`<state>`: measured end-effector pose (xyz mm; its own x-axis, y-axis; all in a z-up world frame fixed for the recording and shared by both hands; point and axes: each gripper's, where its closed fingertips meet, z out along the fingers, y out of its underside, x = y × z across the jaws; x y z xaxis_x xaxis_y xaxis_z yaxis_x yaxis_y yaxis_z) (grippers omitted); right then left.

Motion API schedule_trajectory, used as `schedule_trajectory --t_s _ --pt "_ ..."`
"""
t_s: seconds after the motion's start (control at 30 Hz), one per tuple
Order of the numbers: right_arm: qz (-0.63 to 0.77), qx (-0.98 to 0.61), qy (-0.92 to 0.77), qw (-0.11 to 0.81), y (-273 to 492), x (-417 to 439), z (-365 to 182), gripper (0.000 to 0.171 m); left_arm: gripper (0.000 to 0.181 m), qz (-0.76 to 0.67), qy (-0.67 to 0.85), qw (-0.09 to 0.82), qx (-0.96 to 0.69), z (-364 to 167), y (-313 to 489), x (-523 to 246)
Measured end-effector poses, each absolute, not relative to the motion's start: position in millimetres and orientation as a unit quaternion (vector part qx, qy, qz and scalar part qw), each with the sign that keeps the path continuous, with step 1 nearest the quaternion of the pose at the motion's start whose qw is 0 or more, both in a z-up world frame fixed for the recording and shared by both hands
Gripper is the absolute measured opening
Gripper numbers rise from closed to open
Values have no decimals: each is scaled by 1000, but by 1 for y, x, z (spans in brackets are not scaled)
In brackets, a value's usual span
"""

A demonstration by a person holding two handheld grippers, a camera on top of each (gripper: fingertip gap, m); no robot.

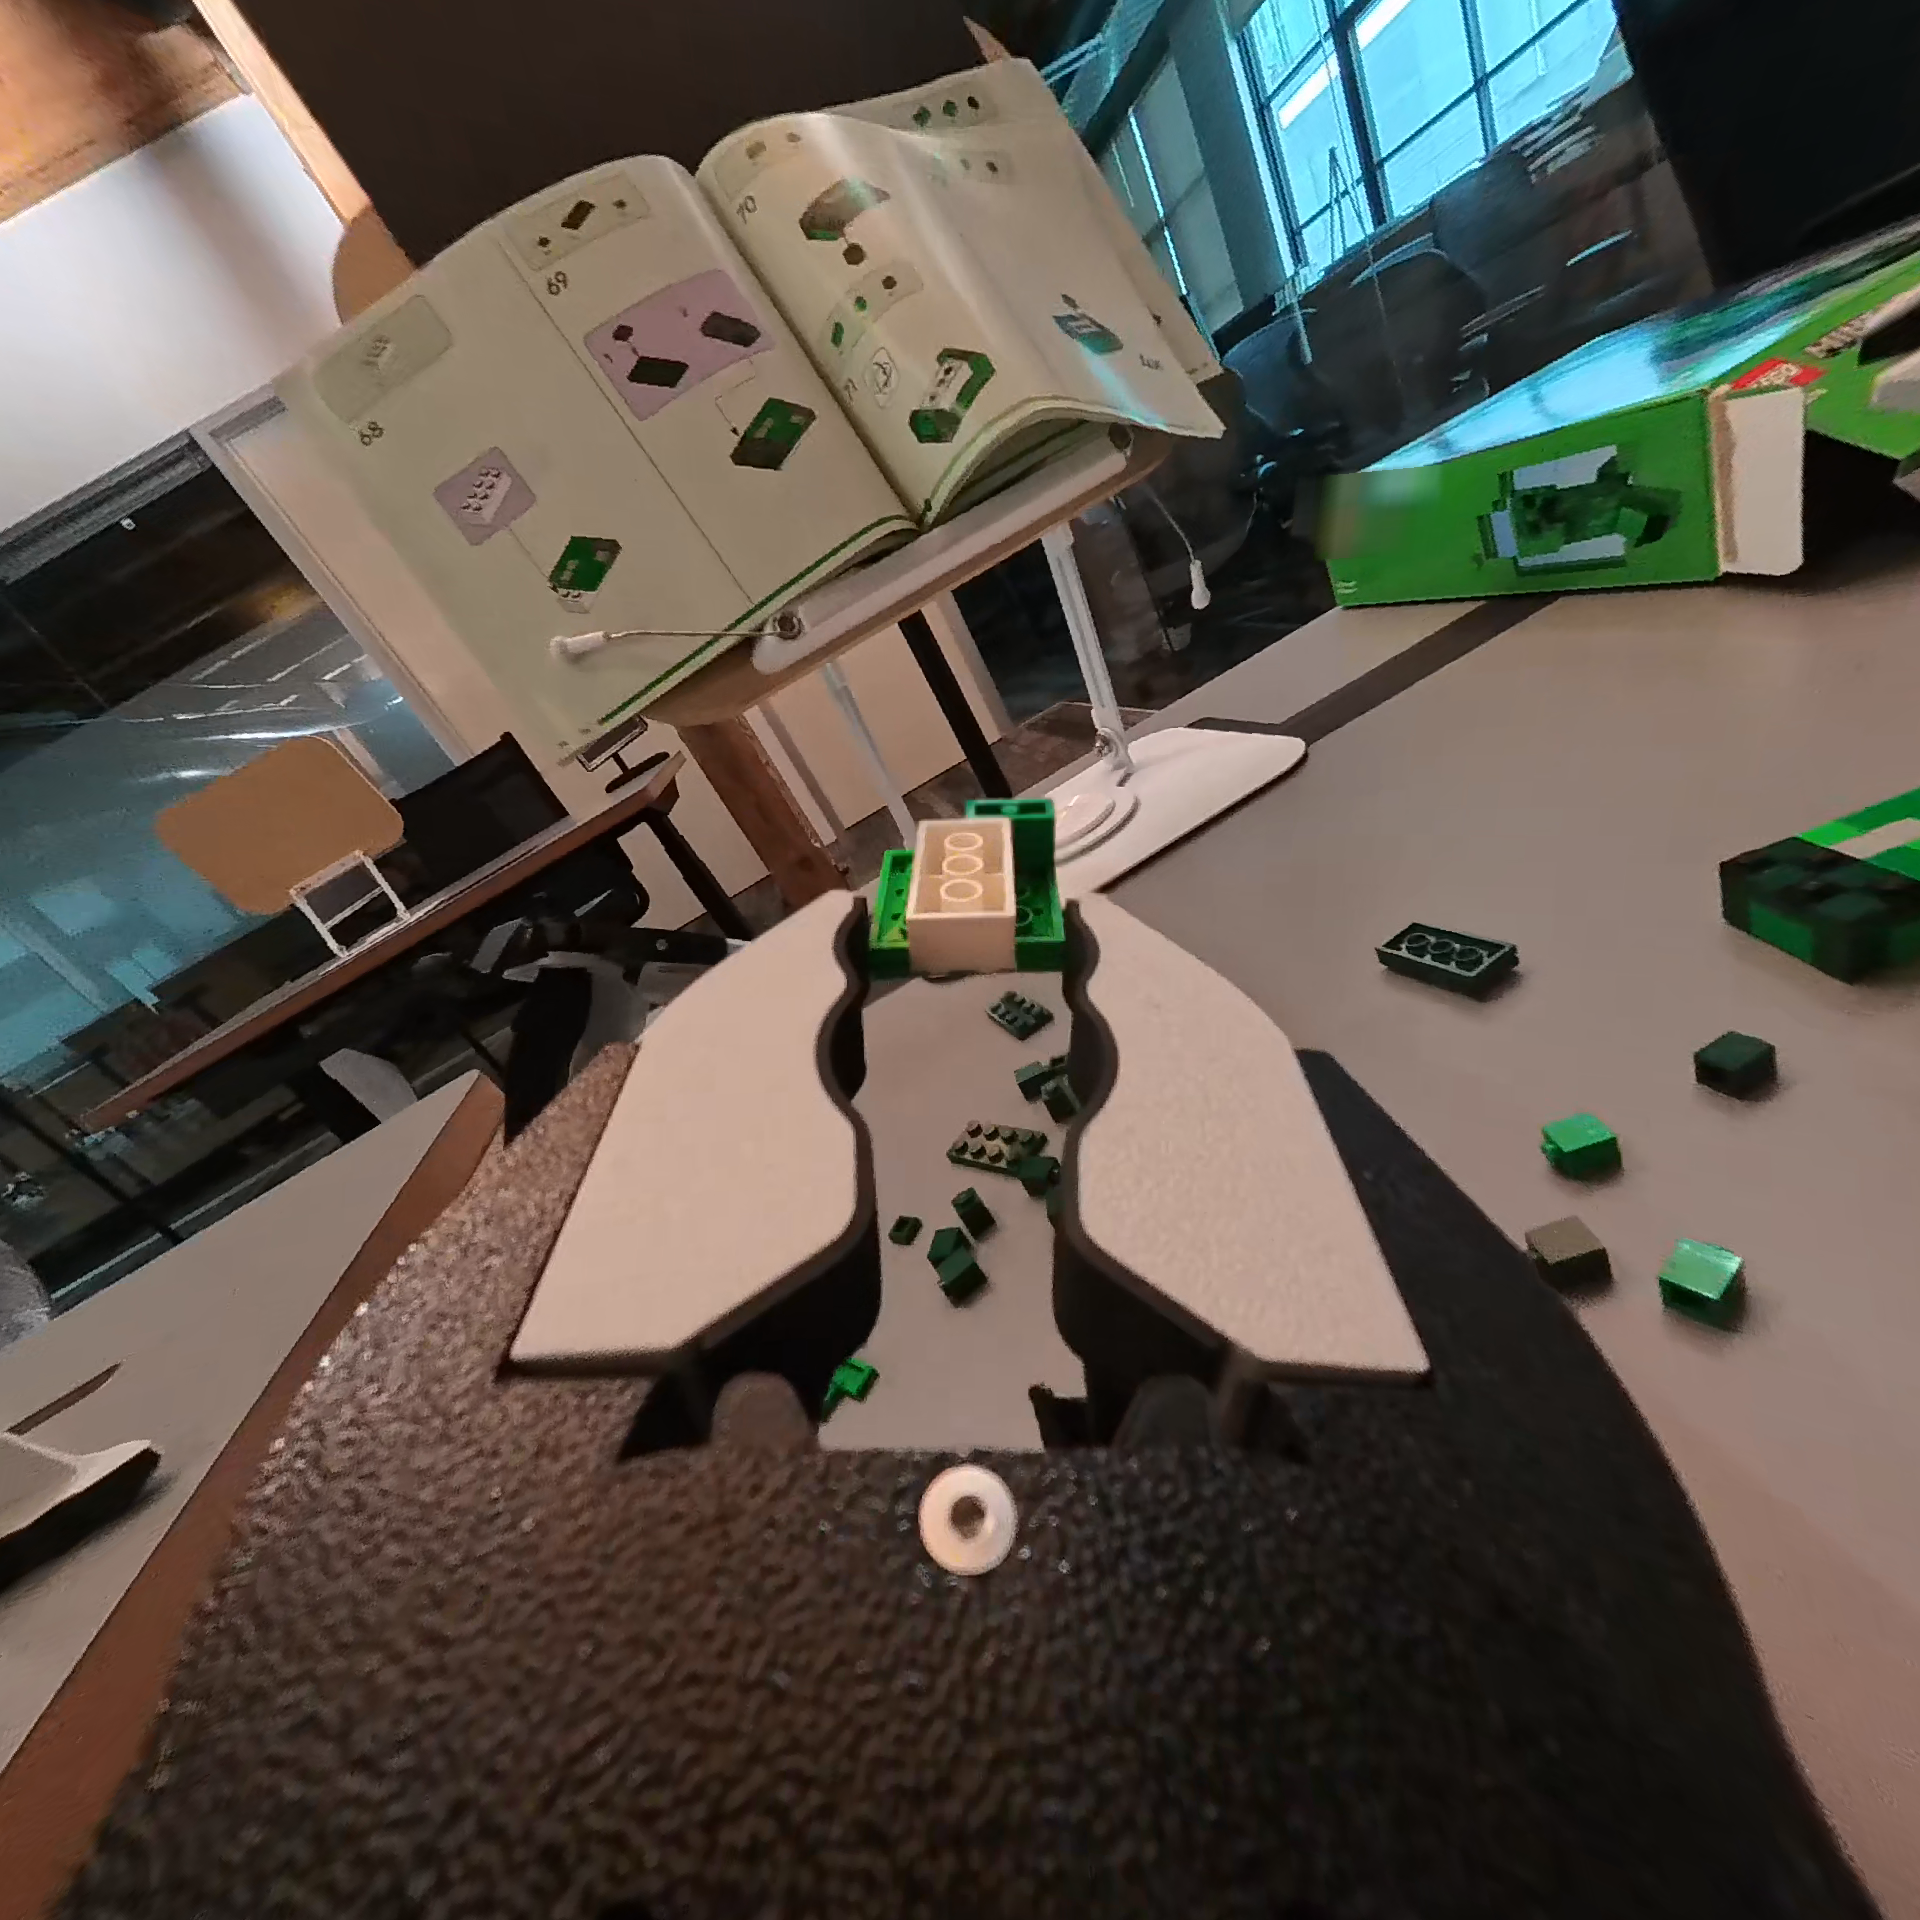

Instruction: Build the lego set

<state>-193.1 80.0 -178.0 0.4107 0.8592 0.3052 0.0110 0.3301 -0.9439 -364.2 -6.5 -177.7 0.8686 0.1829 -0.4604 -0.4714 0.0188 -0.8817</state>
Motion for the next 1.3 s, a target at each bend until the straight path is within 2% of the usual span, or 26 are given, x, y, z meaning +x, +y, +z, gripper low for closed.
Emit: schedule_trajectory --t_s 1.1,1.3 --pt "303 -482 -460 682 77 -198 -180 16 36 198 123 701 -674 -185 -2 -354" --pt "342 -467 -490 652 62 -202 -182 15 36 112 138 681 -711 -200 4 -339"
